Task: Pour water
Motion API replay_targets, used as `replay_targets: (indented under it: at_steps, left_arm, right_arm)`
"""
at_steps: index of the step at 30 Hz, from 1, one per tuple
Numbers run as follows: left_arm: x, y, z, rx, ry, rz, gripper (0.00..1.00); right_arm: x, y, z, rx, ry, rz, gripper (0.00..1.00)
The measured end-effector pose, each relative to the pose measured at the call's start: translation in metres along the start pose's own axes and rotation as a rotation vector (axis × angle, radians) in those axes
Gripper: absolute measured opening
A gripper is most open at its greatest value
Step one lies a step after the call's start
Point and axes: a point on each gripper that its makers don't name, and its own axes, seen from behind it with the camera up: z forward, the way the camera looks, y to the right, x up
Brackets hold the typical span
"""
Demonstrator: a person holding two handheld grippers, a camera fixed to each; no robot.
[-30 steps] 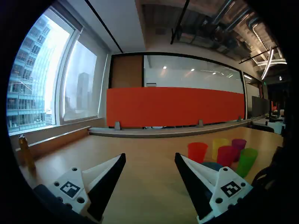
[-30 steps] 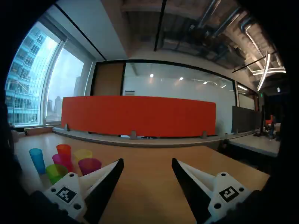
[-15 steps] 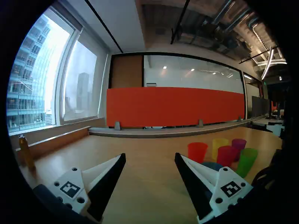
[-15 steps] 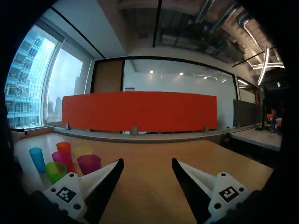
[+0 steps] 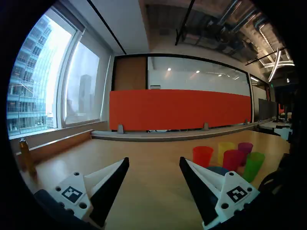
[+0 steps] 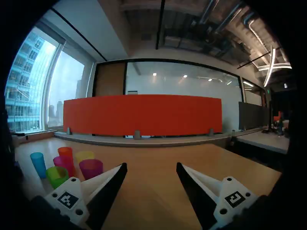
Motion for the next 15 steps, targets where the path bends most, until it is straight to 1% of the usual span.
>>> replay_targets:
  at_steps: [15]
  left_arm:
    - [-0.0006,-0.0009,0.0009,0.0,0.0,0.0,0.98]
  right_arm:
    - [0.0,-0.0006,-0.002,0.002,-0.001,0.001,1.0]
